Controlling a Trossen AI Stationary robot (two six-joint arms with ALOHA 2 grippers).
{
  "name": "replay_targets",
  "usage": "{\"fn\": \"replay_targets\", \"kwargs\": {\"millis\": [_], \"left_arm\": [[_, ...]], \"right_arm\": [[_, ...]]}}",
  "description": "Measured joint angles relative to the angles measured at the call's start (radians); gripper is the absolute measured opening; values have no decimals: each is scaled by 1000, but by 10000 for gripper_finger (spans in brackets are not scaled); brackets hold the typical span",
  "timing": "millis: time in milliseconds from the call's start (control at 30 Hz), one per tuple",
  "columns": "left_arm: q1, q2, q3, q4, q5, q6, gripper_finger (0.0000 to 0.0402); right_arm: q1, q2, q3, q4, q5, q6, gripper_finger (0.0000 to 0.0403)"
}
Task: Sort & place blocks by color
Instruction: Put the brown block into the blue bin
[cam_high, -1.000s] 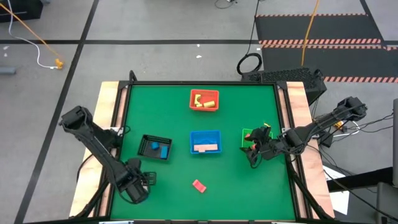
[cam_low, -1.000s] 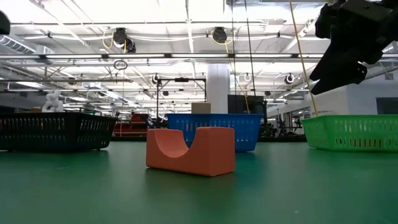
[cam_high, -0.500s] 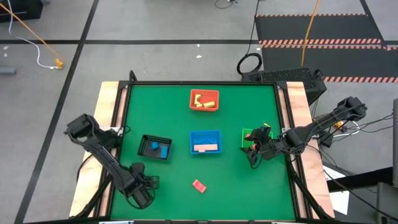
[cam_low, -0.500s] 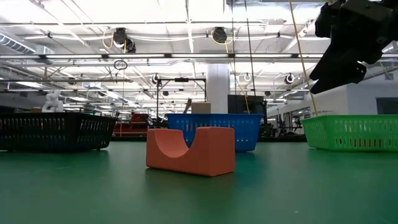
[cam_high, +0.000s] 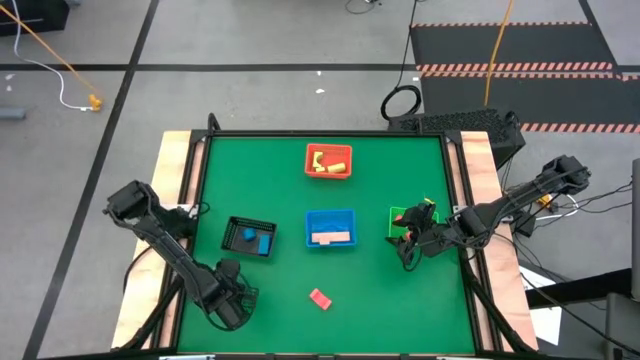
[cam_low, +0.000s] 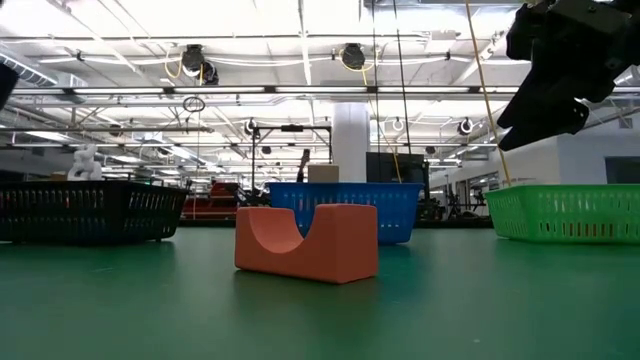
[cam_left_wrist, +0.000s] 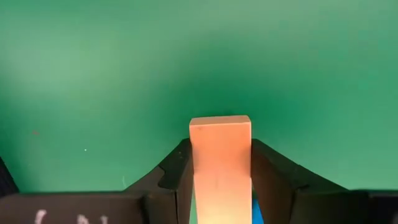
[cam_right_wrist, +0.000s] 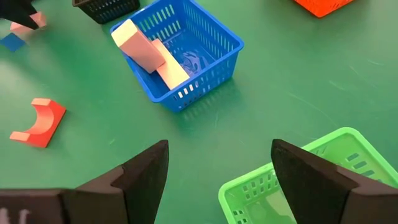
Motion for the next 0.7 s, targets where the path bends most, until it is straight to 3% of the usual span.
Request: {"fn": "replay_targets", "kwargs": {"millis": [167, 367, 567, 700], "left_arm": [[41, -102, 0, -6, -40, 94, 126], [118, -225, 0, 48, -345, 300, 126], [270, -273, 0, 211, -516, 708, 126], [365, -268, 0, 451, -577, 1129, 126]], "right_arm": [[0, 0, 0, 23, 0, 0, 274], [0, 0, 0, 64, -1, 14, 274], [0, 3, 0, 167, 18, -28, 274], [0, 14, -42, 406, 56, -119, 274]]}}
